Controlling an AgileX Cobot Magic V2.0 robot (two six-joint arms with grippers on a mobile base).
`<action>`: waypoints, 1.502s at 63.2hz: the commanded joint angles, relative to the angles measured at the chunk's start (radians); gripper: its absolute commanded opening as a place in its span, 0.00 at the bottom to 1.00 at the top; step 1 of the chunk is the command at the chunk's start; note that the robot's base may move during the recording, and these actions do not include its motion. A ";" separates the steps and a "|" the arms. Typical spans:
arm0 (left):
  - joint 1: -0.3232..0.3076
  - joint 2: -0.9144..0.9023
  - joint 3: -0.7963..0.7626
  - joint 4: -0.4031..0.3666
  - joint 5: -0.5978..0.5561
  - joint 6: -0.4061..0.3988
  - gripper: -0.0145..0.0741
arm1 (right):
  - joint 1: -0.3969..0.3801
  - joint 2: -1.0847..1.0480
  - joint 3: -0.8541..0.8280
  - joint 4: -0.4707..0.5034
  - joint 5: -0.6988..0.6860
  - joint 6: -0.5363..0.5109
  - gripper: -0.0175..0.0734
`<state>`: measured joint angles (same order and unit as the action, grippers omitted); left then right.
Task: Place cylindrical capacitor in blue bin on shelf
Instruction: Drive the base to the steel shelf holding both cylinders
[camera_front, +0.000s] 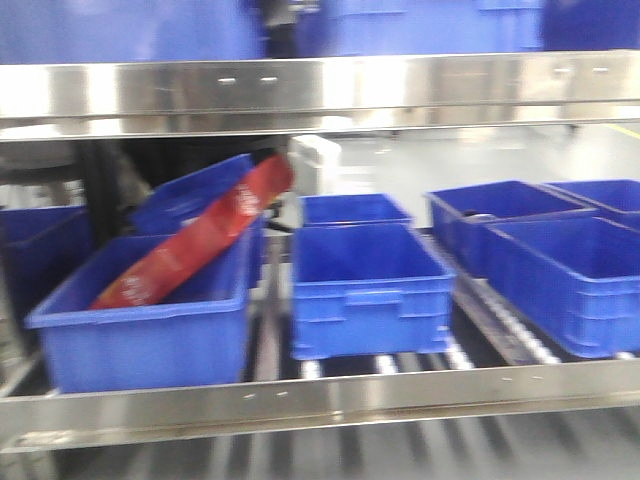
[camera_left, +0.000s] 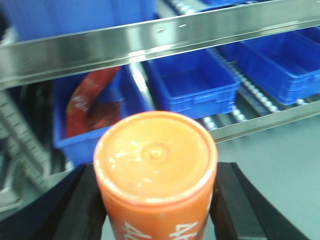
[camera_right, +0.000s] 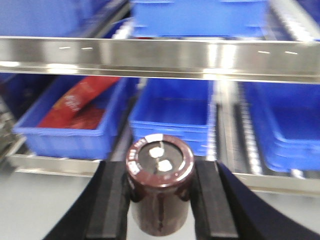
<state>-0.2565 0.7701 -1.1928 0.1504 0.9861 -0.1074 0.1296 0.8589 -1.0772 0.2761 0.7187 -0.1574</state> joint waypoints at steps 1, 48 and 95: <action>-0.005 -0.004 -0.005 -0.005 -0.016 -0.005 0.04 | 0.002 -0.003 -0.011 -0.003 -0.025 -0.005 0.01; -0.005 -0.004 -0.005 -0.005 -0.016 -0.005 0.04 | 0.002 -0.003 -0.011 -0.003 -0.025 -0.005 0.01; -0.005 -0.004 -0.005 -0.005 -0.016 -0.005 0.04 | 0.002 -0.003 -0.011 -0.003 -0.025 -0.005 0.01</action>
<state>-0.2565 0.7701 -1.1928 0.1486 0.9861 -0.1074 0.1296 0.8589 -1.0772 0.2761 0.7187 -0.1574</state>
